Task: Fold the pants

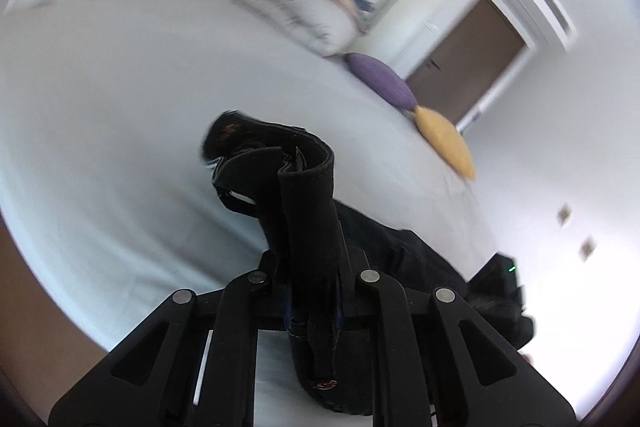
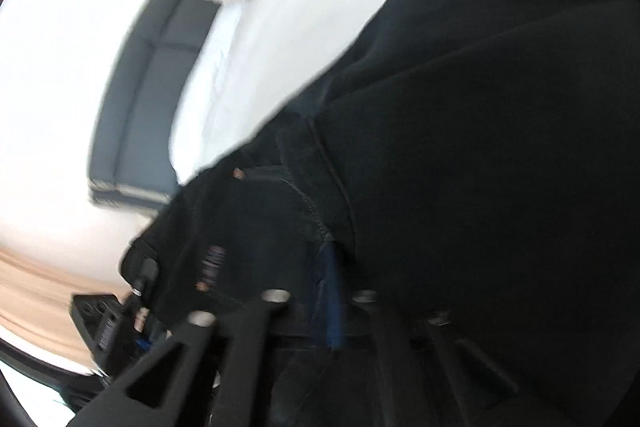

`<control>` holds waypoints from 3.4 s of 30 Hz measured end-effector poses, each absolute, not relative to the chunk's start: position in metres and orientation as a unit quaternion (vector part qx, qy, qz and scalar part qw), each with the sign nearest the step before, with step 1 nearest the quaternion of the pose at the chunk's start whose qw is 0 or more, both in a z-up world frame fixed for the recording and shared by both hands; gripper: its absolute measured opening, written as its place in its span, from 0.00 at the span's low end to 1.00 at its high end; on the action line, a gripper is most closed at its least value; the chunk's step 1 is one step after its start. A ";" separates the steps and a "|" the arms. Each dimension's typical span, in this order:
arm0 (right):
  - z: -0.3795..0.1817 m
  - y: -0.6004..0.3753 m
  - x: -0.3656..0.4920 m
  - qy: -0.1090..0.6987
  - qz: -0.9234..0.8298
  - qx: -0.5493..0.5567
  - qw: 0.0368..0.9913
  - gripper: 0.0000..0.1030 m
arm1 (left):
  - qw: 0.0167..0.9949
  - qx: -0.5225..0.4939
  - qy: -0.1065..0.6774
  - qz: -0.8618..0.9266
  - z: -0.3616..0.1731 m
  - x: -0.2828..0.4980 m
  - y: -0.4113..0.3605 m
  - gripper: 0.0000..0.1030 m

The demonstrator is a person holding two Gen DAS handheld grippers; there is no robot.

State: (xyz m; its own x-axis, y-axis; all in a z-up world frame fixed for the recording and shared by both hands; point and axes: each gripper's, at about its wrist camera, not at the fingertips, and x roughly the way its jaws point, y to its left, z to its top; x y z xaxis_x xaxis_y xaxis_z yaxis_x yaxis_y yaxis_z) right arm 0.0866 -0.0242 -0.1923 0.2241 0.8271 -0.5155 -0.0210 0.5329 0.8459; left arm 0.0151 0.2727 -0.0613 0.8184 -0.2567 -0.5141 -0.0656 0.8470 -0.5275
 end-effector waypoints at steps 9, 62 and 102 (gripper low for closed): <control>-0.166 -0.165 0.046 0.425 0.314 0.525 0.667 0.79 | 0.928 0.038 0.316 -0.194 -0.035 0.043 0.041 0.12; -0.175 -0.245 0.011 0.457 0.196 0.360 0.789 0.37 | 0.865 0.124 0.346 -0.341 -0.101 0.022 -0.062 0.59; -0.166 -0.226 -0.039 0.423 0.227 0.350 0.805 0.11 | 0.895 0.048 0.378 -0.231 -0.139 0.077 0.047 0.15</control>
State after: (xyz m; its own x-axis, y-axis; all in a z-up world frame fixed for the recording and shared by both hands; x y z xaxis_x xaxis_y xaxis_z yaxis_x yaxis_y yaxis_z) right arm -0.0393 -0.2263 -0.1659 0.5394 0.6617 -0.5207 -0.0702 0.6516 0.7553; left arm 0.0770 0.0466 -0.1392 0.6075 -0.3762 -0.6996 0.4493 0.8891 -0.0880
